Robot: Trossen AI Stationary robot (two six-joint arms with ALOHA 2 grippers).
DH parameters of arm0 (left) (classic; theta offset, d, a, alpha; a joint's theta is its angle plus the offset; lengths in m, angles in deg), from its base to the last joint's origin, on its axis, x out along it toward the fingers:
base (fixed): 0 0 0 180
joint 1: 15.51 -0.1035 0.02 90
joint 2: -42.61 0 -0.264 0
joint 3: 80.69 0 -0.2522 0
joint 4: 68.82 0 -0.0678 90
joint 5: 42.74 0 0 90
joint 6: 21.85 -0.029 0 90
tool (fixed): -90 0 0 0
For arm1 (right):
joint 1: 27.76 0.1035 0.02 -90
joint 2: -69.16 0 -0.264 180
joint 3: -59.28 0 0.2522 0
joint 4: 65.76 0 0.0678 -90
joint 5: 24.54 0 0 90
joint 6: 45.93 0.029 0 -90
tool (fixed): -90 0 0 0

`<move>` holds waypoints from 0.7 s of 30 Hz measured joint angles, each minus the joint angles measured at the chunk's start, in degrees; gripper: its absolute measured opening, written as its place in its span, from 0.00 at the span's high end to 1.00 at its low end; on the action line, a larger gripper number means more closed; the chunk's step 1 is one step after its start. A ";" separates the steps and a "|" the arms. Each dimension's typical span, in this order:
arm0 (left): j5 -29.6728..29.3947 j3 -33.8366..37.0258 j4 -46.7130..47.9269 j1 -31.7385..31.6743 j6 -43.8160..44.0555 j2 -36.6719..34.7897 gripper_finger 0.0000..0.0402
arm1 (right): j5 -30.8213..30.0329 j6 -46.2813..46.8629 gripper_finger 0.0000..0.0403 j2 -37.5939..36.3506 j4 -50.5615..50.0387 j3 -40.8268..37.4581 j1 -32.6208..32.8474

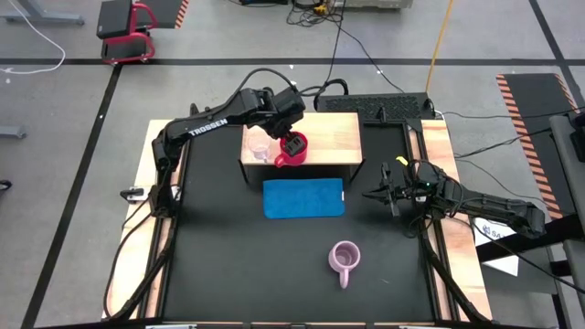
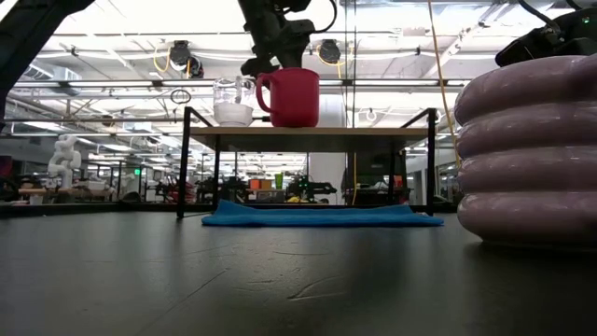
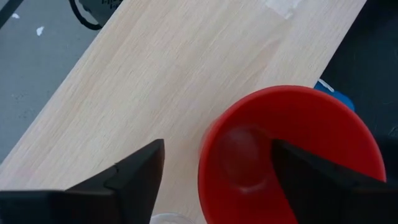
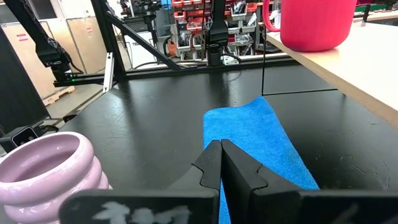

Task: Stack small to large cups/mugs on shelf
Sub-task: Put the red mug on the shelf

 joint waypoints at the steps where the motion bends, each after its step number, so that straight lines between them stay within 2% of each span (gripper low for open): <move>1: 0.00 0.00 0.00 0.01 -0.02 0.00 0.26 | 0.01 -0.01 1.00 0.00 -0.01 -0.01 0.02; 12: 0.02 -1.51 2.25 -0.81 1.05 -2.38 0.25 | 0.01 -0.04 1.00 0.00 -0.08 0.00 0.01; 21: 0.00 -1.51 2.27 -0.75 0.81 -9.23 0.25 | 0.01 -0.21 1.00 0.09 -0.14 0.00 0.01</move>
